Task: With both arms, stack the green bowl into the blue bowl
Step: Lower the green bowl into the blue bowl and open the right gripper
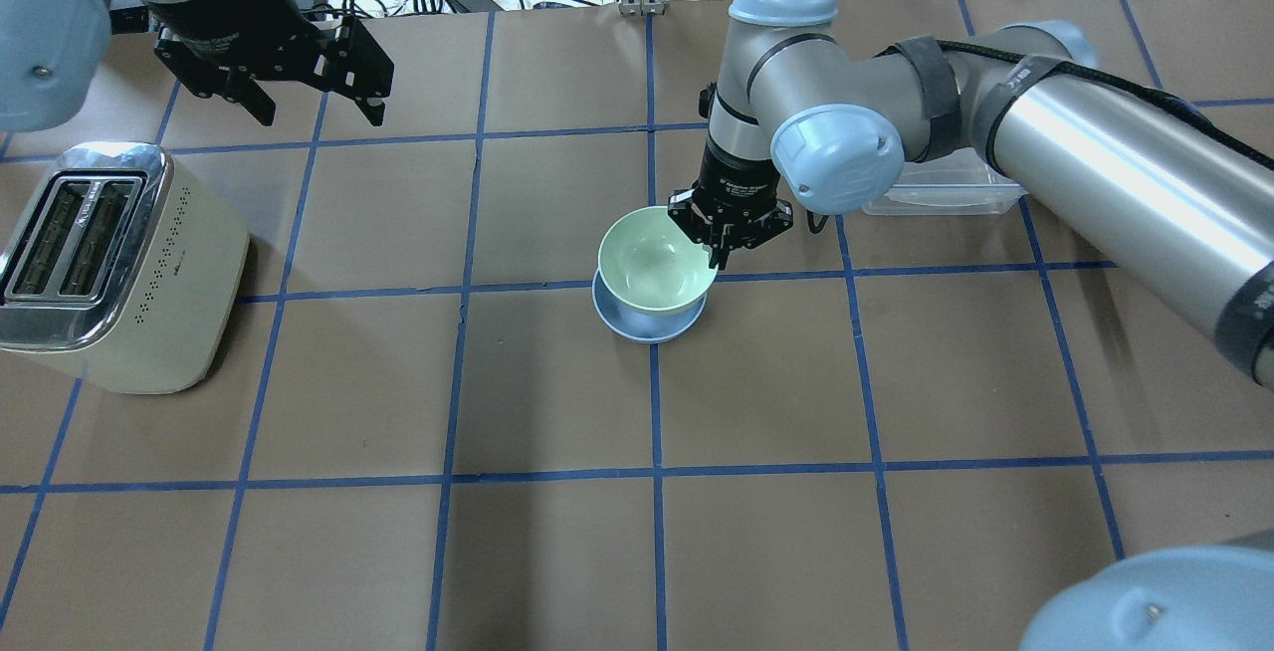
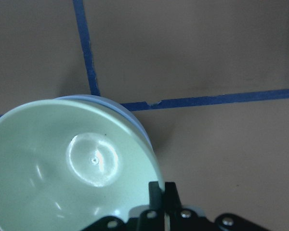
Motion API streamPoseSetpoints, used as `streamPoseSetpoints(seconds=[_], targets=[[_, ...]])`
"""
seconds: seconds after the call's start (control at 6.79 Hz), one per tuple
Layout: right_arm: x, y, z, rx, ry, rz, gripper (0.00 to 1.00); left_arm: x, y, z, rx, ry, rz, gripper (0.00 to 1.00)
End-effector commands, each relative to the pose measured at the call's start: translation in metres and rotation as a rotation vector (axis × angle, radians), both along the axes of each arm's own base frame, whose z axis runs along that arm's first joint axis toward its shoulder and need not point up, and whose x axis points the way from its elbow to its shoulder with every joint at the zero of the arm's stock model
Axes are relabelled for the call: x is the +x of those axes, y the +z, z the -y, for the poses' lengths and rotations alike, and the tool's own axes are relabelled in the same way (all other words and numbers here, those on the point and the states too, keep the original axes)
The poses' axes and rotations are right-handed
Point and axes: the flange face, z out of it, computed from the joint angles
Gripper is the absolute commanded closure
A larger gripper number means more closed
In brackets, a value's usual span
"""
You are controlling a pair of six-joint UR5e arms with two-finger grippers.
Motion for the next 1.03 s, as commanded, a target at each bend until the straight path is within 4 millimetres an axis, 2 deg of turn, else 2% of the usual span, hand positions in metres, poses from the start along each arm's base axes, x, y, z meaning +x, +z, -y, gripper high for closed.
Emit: streamPoseSetpoints(seconds=[0.0,0.15,0.29,0.44,0.59,0.88], targets=[[0.007,-0.012,-0.001,0.013,0.016,-0.007,1.00,0.000,0.000,0.000,0.000,0.002,0.000,0.00],[0.007,-0.012,0.001,-0.002,0.070,-0.001,0.56,0.000,0.001,0.000,-0.001,0.002,0.000,0.00],[0.006,-0.007,0.004,-0.026,0.083,0.000,0.01,0.000,-0.002,0.001,0.003,0.004,-0.001,0.00],[0.004,0.003,0.008,-0.051,0.089,-0.014,0.00,0.000,-0.001,0.001,0.002,0.002,0.000,0.00],[-0.002,0.033,0.020,-0.111,0.117,-0.079,0.00,0.000,-0.001,0.001,0.002,0.004,-0.001,0.00],[-0.004,0.127,0.023,-0.114,0.117,-0.091,0.00,0.000,-0.001,0.001,0.001,0.003,0.001,0.00]])
